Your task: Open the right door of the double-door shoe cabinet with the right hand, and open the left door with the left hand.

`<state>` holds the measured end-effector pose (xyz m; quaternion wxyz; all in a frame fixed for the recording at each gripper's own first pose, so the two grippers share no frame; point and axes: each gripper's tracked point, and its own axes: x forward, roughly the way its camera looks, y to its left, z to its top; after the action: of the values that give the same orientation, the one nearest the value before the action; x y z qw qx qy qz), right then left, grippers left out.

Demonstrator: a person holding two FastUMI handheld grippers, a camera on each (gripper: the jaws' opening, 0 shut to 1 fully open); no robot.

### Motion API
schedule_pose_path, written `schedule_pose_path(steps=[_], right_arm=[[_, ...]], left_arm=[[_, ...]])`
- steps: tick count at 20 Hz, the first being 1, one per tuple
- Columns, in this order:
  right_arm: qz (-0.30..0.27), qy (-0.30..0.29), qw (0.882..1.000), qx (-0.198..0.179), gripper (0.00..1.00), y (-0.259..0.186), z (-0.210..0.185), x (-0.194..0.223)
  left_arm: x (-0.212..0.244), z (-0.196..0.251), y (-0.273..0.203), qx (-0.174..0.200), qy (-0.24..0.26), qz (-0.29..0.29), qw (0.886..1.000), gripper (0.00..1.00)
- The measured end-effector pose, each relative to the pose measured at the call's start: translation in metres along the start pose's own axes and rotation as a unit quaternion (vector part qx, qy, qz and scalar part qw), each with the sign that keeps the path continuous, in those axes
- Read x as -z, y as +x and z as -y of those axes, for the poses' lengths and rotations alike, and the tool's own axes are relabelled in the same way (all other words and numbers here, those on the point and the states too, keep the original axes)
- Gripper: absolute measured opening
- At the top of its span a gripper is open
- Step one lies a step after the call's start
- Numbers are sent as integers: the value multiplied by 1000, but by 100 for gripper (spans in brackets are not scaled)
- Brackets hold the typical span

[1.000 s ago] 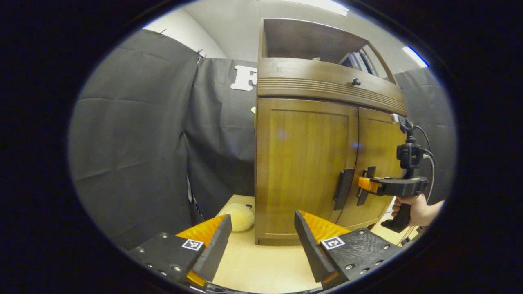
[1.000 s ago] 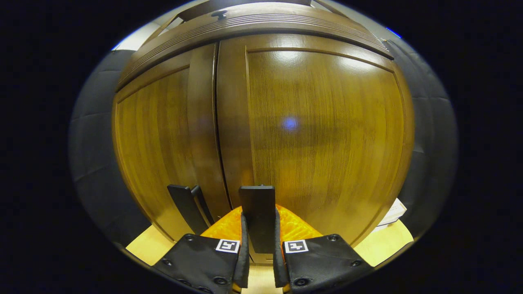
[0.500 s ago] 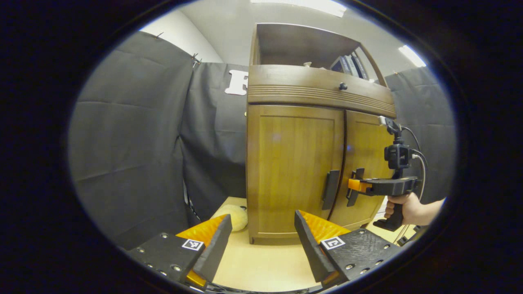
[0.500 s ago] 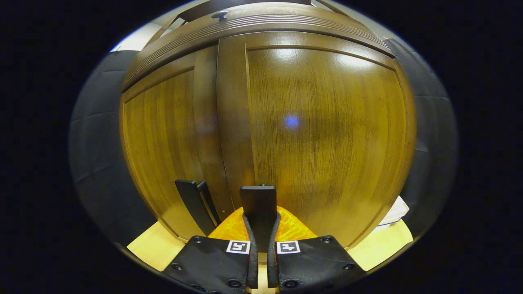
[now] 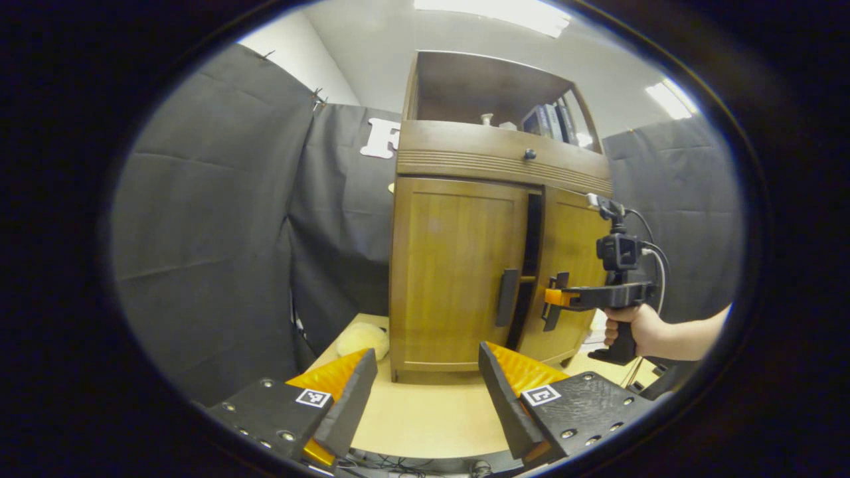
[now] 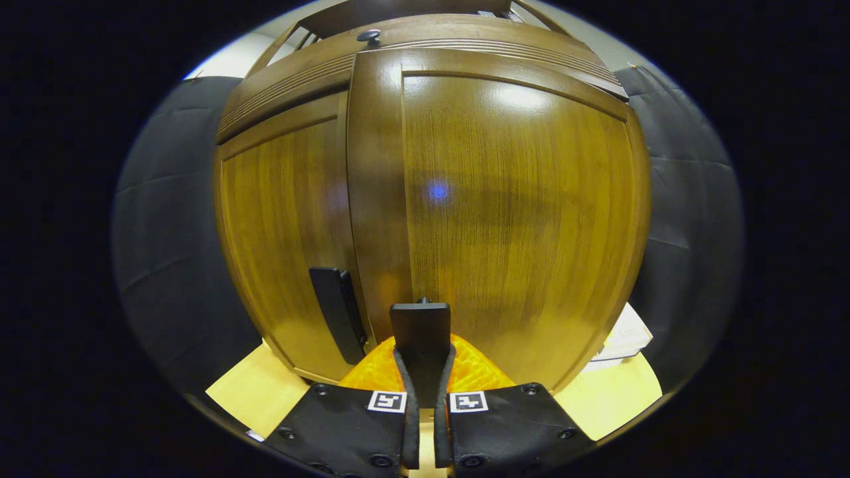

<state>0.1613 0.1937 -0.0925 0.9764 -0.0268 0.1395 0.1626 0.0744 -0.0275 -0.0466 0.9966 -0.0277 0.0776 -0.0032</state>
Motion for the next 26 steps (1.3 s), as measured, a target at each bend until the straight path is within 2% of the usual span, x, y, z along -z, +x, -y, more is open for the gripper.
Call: schedule_pose_path(steps=[1, 2, 4, 6, 7, 8, 12, 13, 16, 18, 20, 21, 26], right_arm=[[1, 2, 1000, 2, 13, -9, 3, 2], [5, 1, 1000, 3, 7, -21, 5, 4], [11, -3, 1000, -1, 13, -34, 9, 10], [13, -2, 1000, -13, 7, -42, 13, 13], [13, -3, 1000, -21, 10, -46, 15, 14], [14, -5, 1000, -27, 13, -50, 17, 16], [14, -21, 998, -60, 8, -68, 25, 21], [17, -24, 997, -69, 7, -72, 28, 21], [20, -27, 995, -89, 13, -82, 36, 25], [20, -32, 994, -98, 10, -86, 39, 27], [22, -31, 994, -104, 13, -94, 43, 29], [21, -35, 994, -106, 10, -97, 45, 30], [14, -39, 992, -117, 10, -114, 62, 33]], left_arm=[[-1, 0, -2, 2, 3, 0, 1000, 90], [-4, -1, -3, 3, 6, 2, 1000, 90], [-12, -1, 3, 4, 5, 11, 1000, 89], [-15, -3, 9, 1, 1, 12, 1000, 89], [-15, -5, 13, -1, 0, 11, 1000, 89], [-13, -7, 11, -5, 1, 12, 1000, 89], [-8, -13, 16, -35, 5, 3, 999, 89], [-8, -12, 18, -35, -1, 5, 999, 90], [-8, -11, 21, -32, -15, -6, 999, 90], [-9, -10, 18, -27, -15, -4, 1000, 89], [-11, -9, 19, -20, -9, -4, 1000, 89], [-10, -10, 20, -21, -2, -4, 1000, 89], [-9, -8, 33, -15, -4, -3, 1000, 90]])
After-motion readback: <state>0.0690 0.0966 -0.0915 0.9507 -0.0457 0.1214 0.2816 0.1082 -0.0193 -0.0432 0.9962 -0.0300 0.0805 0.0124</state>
